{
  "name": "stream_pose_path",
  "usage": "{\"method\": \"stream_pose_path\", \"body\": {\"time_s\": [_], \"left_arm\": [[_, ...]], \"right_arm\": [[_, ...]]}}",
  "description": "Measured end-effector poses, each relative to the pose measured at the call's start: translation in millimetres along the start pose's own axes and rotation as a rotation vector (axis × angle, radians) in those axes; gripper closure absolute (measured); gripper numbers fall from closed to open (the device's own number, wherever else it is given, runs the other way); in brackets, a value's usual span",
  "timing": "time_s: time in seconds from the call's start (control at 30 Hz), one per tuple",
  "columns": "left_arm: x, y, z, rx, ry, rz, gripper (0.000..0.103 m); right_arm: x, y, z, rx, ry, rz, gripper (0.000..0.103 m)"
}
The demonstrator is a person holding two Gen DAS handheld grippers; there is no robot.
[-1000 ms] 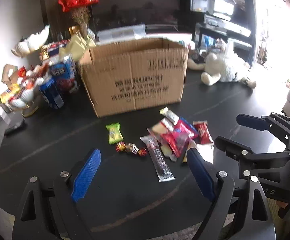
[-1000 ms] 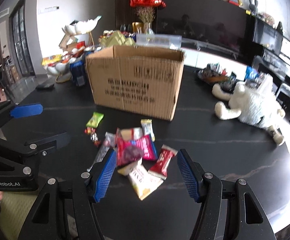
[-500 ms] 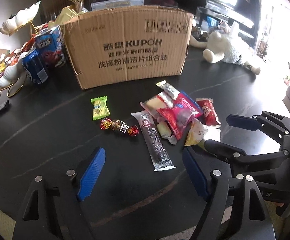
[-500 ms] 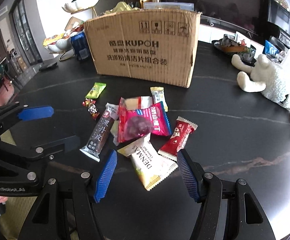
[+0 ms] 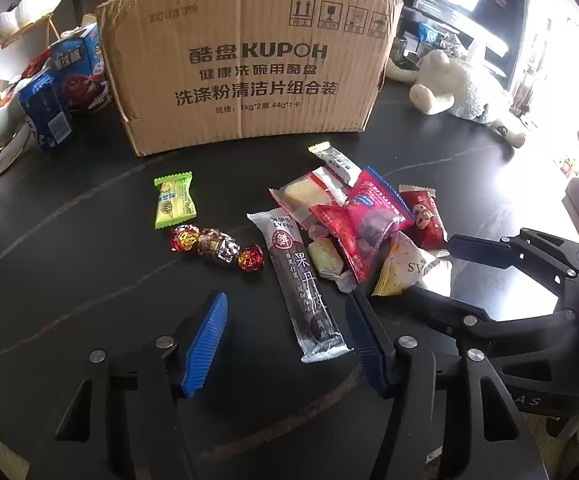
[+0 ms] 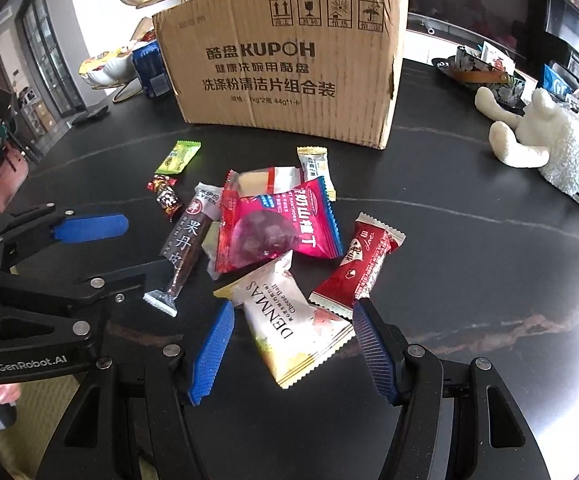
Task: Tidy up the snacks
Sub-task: 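Grasp the dark stick snack with the left tool while the right tool grasps the Denmas bun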
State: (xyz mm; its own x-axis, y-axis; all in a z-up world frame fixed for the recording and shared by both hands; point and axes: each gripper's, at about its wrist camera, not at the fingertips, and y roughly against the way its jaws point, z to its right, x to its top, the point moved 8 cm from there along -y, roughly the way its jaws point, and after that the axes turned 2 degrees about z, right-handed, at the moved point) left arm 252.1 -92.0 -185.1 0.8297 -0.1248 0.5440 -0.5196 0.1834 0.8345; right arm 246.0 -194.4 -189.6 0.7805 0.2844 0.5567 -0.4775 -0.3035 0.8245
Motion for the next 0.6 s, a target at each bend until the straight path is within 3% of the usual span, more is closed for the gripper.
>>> {"method": "stream_pose_path", "body": {"time_s": [0.2,0.37,0.6], "left_arm": [[4,-10,2,-0.018,0.01,-0.011,0.051],[4,-18,2,-0.024,0.018,-0.027,0.056],[4,-24,5,-0.025,0.018,-0.036,0.078]], "right_arm": [[2,-4,-2,0.009,0.007,-0.004,0.041],[-1,-9,-2,0.034,-0.017,-0.028,0.055],[0,-10,-4,0.036,-0.034,-0.02,0.062]]}}
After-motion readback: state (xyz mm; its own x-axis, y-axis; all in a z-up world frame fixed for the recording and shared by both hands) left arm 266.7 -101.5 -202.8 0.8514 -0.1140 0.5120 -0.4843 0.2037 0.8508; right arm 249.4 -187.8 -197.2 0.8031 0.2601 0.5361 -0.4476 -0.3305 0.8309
